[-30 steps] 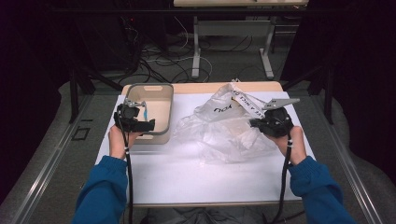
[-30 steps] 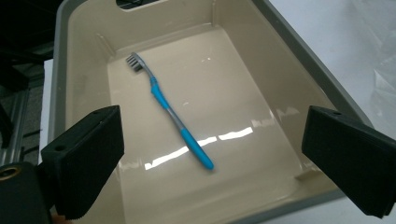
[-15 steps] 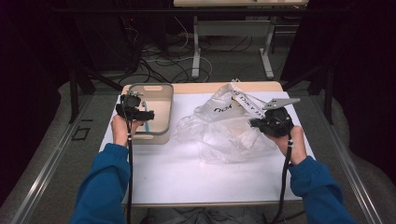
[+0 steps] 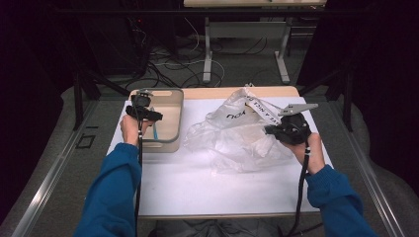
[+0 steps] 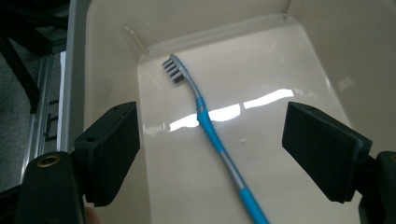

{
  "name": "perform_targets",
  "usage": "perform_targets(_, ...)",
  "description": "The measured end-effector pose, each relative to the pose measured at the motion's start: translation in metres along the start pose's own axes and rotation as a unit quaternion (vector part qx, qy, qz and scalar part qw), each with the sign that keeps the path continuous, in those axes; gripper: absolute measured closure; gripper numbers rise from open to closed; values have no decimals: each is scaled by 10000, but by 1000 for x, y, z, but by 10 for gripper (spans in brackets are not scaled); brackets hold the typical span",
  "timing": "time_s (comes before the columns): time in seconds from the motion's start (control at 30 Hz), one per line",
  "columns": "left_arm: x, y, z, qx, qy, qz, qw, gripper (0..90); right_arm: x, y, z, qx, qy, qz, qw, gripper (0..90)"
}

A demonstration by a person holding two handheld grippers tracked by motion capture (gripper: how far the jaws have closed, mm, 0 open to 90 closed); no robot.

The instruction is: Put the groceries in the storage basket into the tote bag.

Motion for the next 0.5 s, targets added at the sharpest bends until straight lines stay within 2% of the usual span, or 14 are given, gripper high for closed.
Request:
perform_targets(0.03, -2, -1, 0, 13, -83, 110, 9999, 212, 0, 0, 0, -3, 5, 0, 10000, 900)
perform_targets(0.07, -3, -3, -1, 34, -27, 123, 9999, 227, 0, 0, 0, -1, 10, 0, 10000, 900)
perform_targets(0.33, -13, -17, -4, -26, -138, 456, 9989, 304, 0, 0, 0, -9, 2, 5, 10000, 900)
perform_targets(0.5, -16, -29, -2, -64, -83, 747, 9972, 360, 0, 0, -1, -4, -1, 3, 10000, 900)
Point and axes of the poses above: each handheld gripper's, and its own axes: y roughly backward along the jaws, x roughly out of its underside, z roughly to its left, the point moved 2 cm from there along -y, roughly forward along the jaws, and after that the axes turned 8 degrees about -y, right-handed, at the moved point
